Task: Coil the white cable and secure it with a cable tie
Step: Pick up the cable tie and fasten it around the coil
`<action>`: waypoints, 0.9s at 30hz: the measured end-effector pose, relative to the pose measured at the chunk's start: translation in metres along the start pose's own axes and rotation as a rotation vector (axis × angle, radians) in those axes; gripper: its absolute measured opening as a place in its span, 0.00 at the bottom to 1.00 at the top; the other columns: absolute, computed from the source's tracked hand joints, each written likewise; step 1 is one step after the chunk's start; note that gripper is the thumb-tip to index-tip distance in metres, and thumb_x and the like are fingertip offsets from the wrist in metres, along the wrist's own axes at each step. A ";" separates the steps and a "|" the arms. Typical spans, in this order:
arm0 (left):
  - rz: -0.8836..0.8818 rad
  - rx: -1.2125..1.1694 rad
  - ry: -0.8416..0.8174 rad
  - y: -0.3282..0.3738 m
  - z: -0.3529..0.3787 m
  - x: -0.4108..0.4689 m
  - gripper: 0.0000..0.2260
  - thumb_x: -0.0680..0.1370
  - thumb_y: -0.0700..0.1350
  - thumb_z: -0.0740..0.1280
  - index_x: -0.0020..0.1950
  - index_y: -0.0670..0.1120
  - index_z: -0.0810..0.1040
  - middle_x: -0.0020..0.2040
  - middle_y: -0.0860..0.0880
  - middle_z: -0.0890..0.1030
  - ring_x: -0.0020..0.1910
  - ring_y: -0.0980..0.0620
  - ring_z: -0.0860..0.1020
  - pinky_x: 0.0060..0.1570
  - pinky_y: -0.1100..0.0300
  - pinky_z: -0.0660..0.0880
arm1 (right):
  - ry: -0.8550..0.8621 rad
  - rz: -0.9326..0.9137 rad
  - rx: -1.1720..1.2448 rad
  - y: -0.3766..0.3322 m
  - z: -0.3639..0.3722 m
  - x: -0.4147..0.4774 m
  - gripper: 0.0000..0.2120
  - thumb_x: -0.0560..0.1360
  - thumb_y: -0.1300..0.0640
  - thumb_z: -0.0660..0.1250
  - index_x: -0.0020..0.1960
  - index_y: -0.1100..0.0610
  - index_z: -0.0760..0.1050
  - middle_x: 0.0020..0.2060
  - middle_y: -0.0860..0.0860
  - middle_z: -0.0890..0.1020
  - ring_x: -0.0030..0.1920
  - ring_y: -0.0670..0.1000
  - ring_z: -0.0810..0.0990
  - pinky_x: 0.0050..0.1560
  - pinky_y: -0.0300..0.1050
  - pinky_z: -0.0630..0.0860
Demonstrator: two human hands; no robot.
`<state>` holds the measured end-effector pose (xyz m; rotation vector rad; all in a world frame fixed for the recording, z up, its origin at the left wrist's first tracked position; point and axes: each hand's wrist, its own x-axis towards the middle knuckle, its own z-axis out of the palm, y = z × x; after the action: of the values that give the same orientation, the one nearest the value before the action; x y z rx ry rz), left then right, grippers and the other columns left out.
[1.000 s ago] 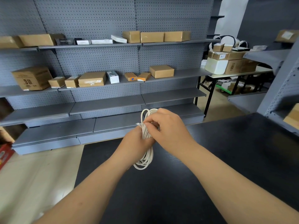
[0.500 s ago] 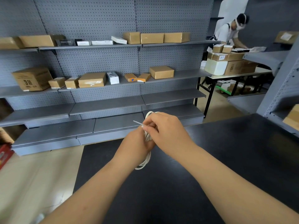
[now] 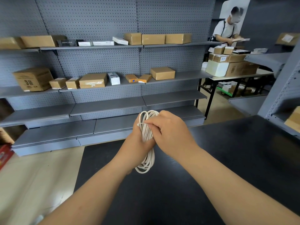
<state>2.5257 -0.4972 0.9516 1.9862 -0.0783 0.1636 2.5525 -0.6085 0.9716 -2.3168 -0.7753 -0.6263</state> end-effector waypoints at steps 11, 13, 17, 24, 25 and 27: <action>-0.050 -0.125 0.026 -0.004 0.000 0.000 0.11 0.75 0.44 0.65 0.49 0.61 0.70 0.39 0.52 0.79 0.39 0.54 0.76 0.41 0.58 0.73 | 0.044 -0.034 -0.088 -0.001 0.006 0.001 0.09 0.69 0.61 0.63 0.41 0.58 0.83 0.33 0.55 0.76 0.34 0.56 0.77 0.32 0.47 0.76; -0.040 -0.124 0.022 -0.004 0.000 0.001 0.11 0.75 0.43 0.64 0.48 0.60 0.70 0.39 0.53 0.79 0.39 0.54 0.76 0.41 0.58 0.74 | 0.041 -0.040 -0.089 0.000 0.006 0.001 0.09 0.69 0.62 0.63 0.41 0.58 0.83 0.33 0.55 0.77 0.35 0.57 0.77 0.33 0.49 0.77; -0.044 -0.078 0.041 -0.001 0.001 0.001 0.09 0.75 0.43 0.64 0.44 0.58 0.70 0.38 0.54 0.79 0.38 0.55 0.76 0.41 0.59 0.74 | 0.065 -0.081 -0.092 -0.002 0.005 0.001 0.09 0.67 0.62 0.66 0.43 0.56 0.84 0.32 0.54 0.76 0.34 0.56 0.78 0.32 0.47 0.75; -0.054 -0.019 0.046 0.001 0.001 0.001 0.08 0.75 0.43 0.64 0.43 0.56 0.67 0.38 0.53 0.78 0.37 0.56 0.75 0.38 0.62 0.73 | 0.083 -0.102 -0.103 0.000 0.008 0.001 0.09 0.65 0.63 0.67 0.41 0.56 0.84 0.31 0.53 0.76 0.32 0.56 0.78 0.29 0.46 0.76; -0.052 0.003 0.049 0.001 0.001 0.001 0.09 0.75 0.43 0.64 0.42 0.56 0.67 0.38 0.54 0.77 0.36 0.57 0.74 0.37 0.64 0.72 | 0.076 -0.102 -0.108 0.000 0.008 0.001 0.08 0.65 0.63 0.67 0.41 0.57 0.84 0.31 0.53 0.76 0.32 0.56 0.77 0.28 0.46 0.76; -0.040 0.067 0.047 0.001 0.001 0.002 0.09 0.76 0.44 0.63 0.43 0.55 0.66 0.38 0.55 0.76 0.35 0.60 0.73 0.33 0.69 0.70 | 0.061 -0.096 -0.111 0.000 0.009 0.002 0.08 0.65 0.64 0.67 0.41 0.58 0.83 0.31 0.54 0.76 0.32 0.56 0.77 0.28 0.48 0.77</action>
<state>2.5274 -0.4980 0.9520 2.0485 -0.0032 0.1892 2.5558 -0.6022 0.9662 -2.3587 -0.8470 -0.7969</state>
